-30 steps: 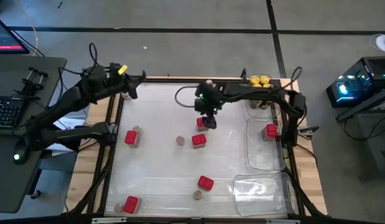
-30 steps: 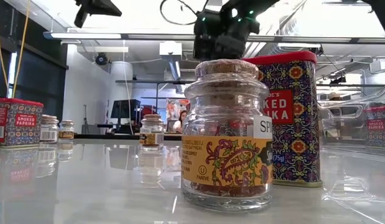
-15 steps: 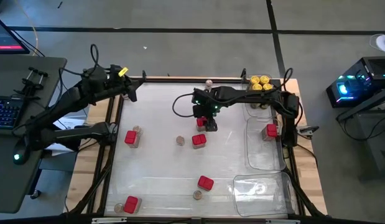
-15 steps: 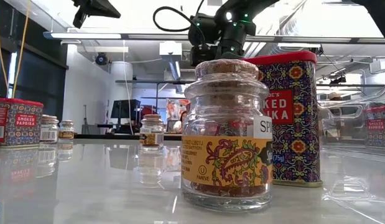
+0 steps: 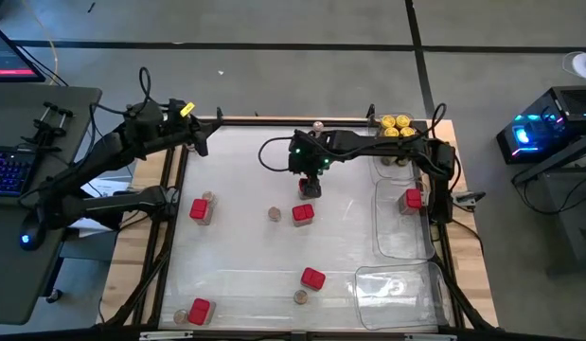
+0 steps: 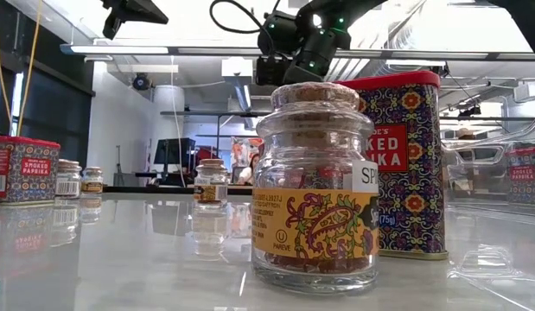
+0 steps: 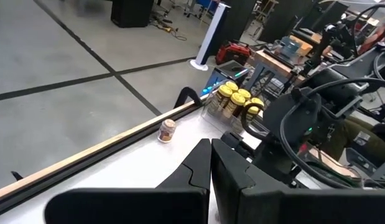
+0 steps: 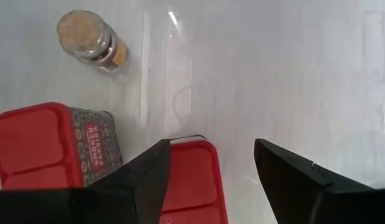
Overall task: Sort spices by type
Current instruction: Put the red seasoning can into the middle transparent bin
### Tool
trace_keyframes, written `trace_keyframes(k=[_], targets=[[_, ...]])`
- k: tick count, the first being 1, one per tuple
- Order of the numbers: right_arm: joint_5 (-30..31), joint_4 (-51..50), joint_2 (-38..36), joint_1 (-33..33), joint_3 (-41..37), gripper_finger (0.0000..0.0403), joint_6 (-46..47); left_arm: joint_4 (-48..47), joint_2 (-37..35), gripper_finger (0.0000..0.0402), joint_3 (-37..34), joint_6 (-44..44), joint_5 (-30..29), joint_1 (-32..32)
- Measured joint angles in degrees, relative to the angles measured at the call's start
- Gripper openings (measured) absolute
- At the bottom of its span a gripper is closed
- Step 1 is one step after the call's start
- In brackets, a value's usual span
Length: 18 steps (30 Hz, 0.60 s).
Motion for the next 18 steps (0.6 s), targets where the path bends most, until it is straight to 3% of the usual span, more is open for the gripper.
trace_keyframes(k=[5, 13, 18], targets=[[-0.2, -2.6, 0.0, 0.3, 0.0, 0.0244, 0.2, -0.6, 0.0, 0.0, 0.0, 0.0, 0.0, 0.0], [0.9, -6.7, 0.0, 1.2, 0.0, 0.0345, -0.1, -1.2, 0.0, 0.0, 0.0, 0.0, 0.0, 0.0], [1.0, -6.4, 0.0, 1.2, 0.0, 0.0364, 0.7, -1.2, 0.0, 0.0, 0.0, 0.0, 0.0, 0.0]])
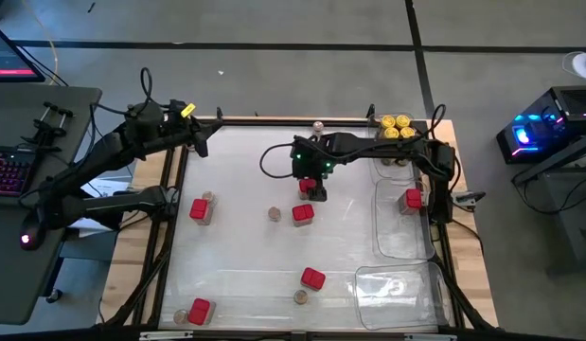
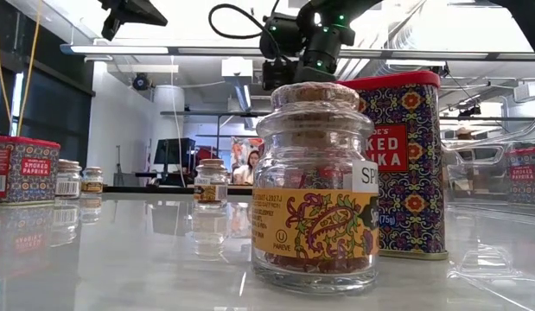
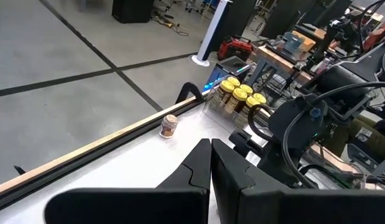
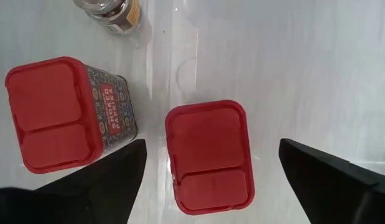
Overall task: Sort spices by type
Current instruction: Put the red seasoning can into the middle transparent bin
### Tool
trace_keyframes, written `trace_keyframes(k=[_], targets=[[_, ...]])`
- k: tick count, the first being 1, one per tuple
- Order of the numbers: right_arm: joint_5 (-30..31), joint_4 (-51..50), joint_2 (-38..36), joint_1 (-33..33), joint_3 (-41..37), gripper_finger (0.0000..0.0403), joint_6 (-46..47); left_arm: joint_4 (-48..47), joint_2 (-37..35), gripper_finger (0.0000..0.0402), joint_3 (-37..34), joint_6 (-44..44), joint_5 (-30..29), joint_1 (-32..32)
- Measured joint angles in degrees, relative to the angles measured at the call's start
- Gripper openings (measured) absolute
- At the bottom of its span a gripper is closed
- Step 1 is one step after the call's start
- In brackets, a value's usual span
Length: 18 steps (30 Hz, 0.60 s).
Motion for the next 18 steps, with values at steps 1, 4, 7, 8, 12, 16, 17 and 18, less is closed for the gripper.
trace_keyframes(k=[1, 4, 7, 8, 12, 16, 17, 18], targets=[[0.0, -0.1, 0.0, 0.0, 0.0, 0.0364, 1.0, 0.0, 0.0, 0.0, 0.0, 0.0, 0.0, 0.0], [0.0, 0.5, 0.0, 0.0, -0.1, 0.0365, 1.9, 0.0, 0.0, 0.0, 0.0, 0.0, 0.0, 0.0], [0.0, 1.3, 0.0, -0.1, -1.5, 0.0365, -0.9, 0.0, 0.0, 0.0, 0.0, 0.0, 0.0, 0.0], [0.1, 1.3, 0.0, -0.1, -2.0, 0.0365, -2.0, 0.0, 0.0, 0.0, 0.0, 0.0, 0.0, 0.0], [0.1, 3.1, 0.0, -0.2, -4.3, 0.0365, -4.2, -0.1, 0.0, 0.0, 0.0, -0.1, 0.0, 0.0], [0.1, 5.4, 0.0, -0.2, -4.7, 0.0362, -3.7, -0.1, 0.0, 0.0, 0.0, 0.0, 0.0, 0.0], [0.1, 5.8, 0.0, -0.2, -4.7, 0.0359, -3.7, -0.1, 0.0, 0.0, 0.0, 0.0, 0.0, 0.0], [0.1, 6.0, 0.0, -0.2, -4.7, 0.0354, -3.6, -0.1, 0.0, 0.0, 0.0, 0.0, 0.0, 0.0]])
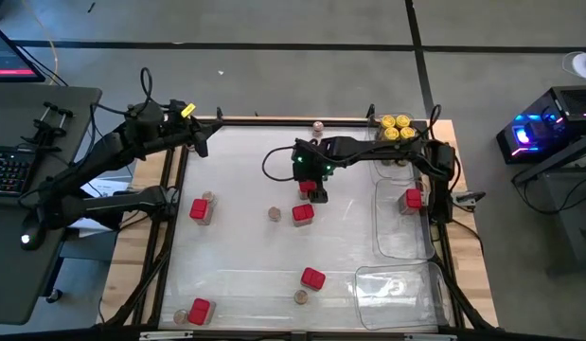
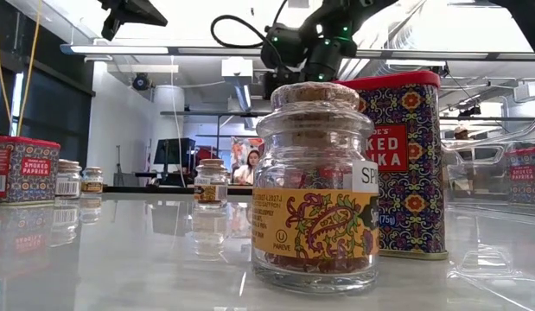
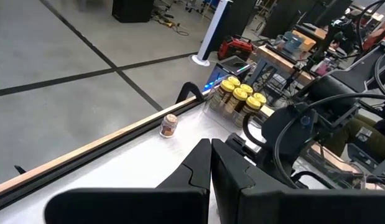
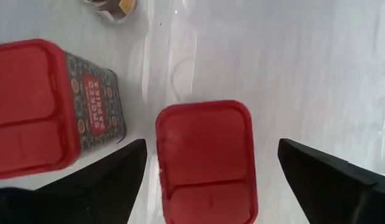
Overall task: Sort spices by type
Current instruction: Put the red seasoning can into the middle transparent bin
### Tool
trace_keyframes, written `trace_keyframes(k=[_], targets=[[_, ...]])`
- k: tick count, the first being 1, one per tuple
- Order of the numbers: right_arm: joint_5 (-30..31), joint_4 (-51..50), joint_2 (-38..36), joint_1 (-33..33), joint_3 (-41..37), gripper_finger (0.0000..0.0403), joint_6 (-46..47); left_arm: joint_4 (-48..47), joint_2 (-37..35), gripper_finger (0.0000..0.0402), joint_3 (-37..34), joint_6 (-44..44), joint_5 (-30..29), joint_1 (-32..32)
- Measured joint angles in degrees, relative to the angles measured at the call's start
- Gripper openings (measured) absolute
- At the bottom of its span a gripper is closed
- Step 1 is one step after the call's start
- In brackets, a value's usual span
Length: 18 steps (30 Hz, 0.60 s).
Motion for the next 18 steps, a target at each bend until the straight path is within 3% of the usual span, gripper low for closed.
trace_keyframes(k=[10, 18], targets=[[0.0, 1.2, 1.8, 0.0, 0.0, 0.0231, 0.2, -0.1, 0.0, 0.0, 0.0, 0.1, 0.0, 0.0], [0.3, -2.1, 1.4, -0.1, 1.5, 0.0218, 4.8, -0.1, 0.0, 0.0, 0.0, 1.6, 1.4, -0.1]])
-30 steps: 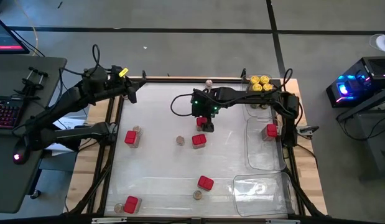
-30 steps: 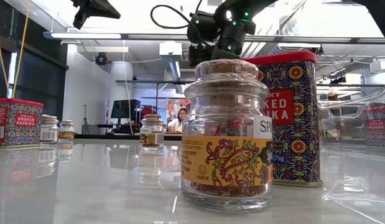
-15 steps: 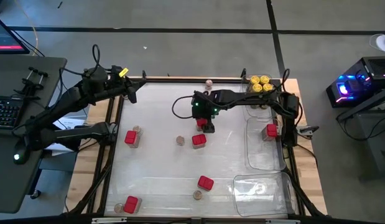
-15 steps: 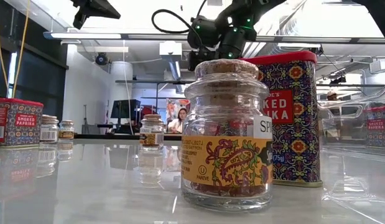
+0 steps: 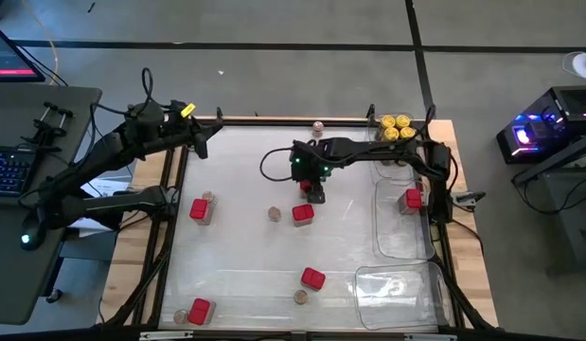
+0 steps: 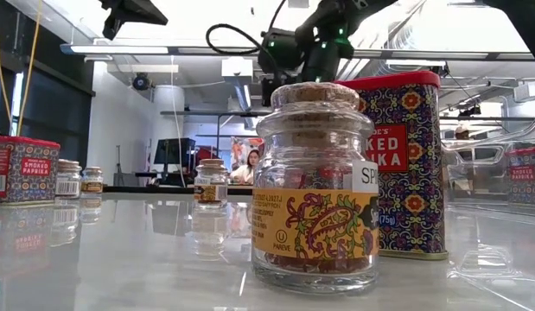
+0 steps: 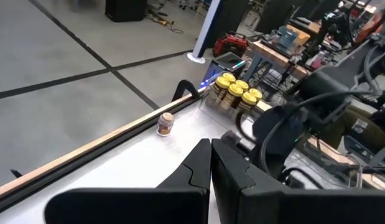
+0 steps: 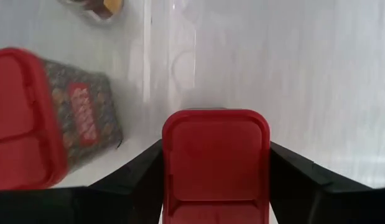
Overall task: Sort spices by type
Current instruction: Put the red seasoning can into the middle transparent bin
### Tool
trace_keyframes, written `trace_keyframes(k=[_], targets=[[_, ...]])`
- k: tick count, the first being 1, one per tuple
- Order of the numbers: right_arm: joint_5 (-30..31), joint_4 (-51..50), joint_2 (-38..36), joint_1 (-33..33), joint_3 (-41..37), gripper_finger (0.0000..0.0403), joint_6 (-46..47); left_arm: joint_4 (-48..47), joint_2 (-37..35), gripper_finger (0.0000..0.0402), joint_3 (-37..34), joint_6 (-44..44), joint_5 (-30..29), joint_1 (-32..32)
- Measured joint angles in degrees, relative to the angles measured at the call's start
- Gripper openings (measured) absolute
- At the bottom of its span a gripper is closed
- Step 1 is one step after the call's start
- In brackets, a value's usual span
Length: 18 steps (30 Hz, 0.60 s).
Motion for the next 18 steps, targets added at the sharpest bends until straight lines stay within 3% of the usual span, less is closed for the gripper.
trace_keyframes(k=[10, 13, 18], targets=[[2.9, -17.2, -13.0, -1.1, 1.6, 0.0218, 18.0, 1.0, 0.4, 0.0, 0.1, 6.0, -0.2, 0.3], [6.1, -22.0, -18.7, 0.1, 1.6, 0.0218, 26.0, 1.0, 0.9, 0.0, 0.1, 8.1, -1.2, 0.6], [16.6, -35.3, -28.5, 5.4, 1.6, 0.0218, 43.8, 0.9, 2.6, 0.0, 0.1, 10.1, -1.6, 0.7]])
